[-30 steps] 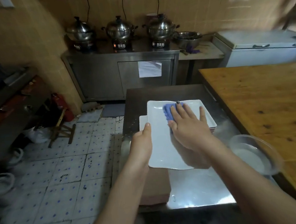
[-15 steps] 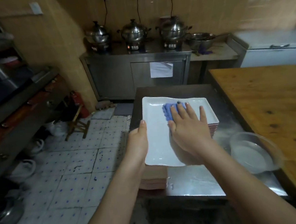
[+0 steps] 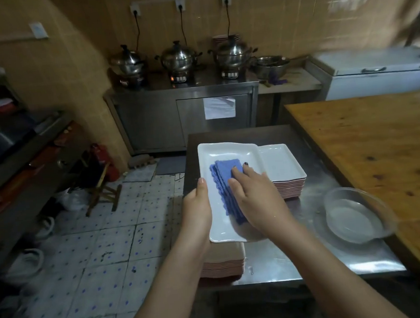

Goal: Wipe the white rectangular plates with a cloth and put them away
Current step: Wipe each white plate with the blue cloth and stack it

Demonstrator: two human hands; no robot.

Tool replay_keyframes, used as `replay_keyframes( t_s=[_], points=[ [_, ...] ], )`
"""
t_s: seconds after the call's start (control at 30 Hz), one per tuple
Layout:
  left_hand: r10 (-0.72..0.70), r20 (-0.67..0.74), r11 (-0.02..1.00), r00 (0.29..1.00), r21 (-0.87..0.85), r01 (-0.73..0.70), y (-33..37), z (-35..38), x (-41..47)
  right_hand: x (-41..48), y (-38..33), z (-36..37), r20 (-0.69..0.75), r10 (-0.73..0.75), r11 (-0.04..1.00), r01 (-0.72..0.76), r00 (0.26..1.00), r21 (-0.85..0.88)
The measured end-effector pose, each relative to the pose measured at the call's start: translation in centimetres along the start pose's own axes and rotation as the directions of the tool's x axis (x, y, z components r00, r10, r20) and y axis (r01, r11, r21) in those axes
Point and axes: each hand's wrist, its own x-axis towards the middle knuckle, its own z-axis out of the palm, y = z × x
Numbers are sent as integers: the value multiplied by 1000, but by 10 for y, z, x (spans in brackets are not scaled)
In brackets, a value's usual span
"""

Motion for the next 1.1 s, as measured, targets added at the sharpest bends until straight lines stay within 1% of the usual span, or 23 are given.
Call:
replay_keyframes(
  t_s=[0.07, 0.13, 0.2, 0.27, 0.33, 0.47, 0.53, 0.6, 0.67, 0.73, 0.8, 0.87, 1.0, 1.1],
  points=[
    [0, 6, 1000, 1000, -3, 0, 1, -5, -1, -7, -5, 2, -79, 7, 1000, -7, 997, -4],
    [0, 19, 1000, 1000, -2, 0, -1, -8, -3, -9, -6, 3, -104, 31, 999, -29, 994, 19],
    [-1, 27, 1000, 1000, 7, 1, -4, -10, -6, -9, -7, 2, -96, 99, 988, -87, 990, 130],
    [-12, 25, 1000, 1000, 17, 11, -7, -12, -9, -8, -8, 0, -47, 204, 945, -184, 978, 270],
    [-17, 22, 1000, 1000, 24, 16, -9, -14, -9, -5, -8, -1, 23, 278, 888, -266, 960, 374],
    [-12, 4, 1000, 1000, 26, 12, -16, -18, -6, 4, -5, 1, 193, 328, 818, -380, 925, 432],
    [-16, -2, 1000, 1000, 15, 16, -21, -21, -2, 4, -1, 2, 295, 316, 719, -431, 901, 545],
    [-39, -15, 999, 999, 10, 39, -27, -25, 3, 3, 4, 2, 378, 279, 573, -469, 883, 672],
    [-75, -32, 996, 997, 35, 76, -34, -30, 11, 5, 11, 3, 449, 224, 415, -501, 865, 759],
    [-120, -44, 990, 992, 75, 123, -43, -35, 19, 7, 19, 8, 509, 211, 253, -549, 835, 796],
    [-167, -49, 980, 985, 101, 171, -54, -39, 27, 8, 28, 15, 555, 238, 125, -592, 797, 796],
    [-194, -72, 969, 978, 138, 203, -66, -41, 34, 7, 35, 24, 598, 275, 68, -635, 753, 769],
    [-218, -116, 954, 969, 182, 237, -86, -42, 48, 4, 44, 37, 660, 346, 54, -716, 667, 696],
    [-217, -150, 940, 965, 234, 248, -94, -43, 58, 3, 50, 47, 690, 353, 43, -748, 632, 662]
  ],
)
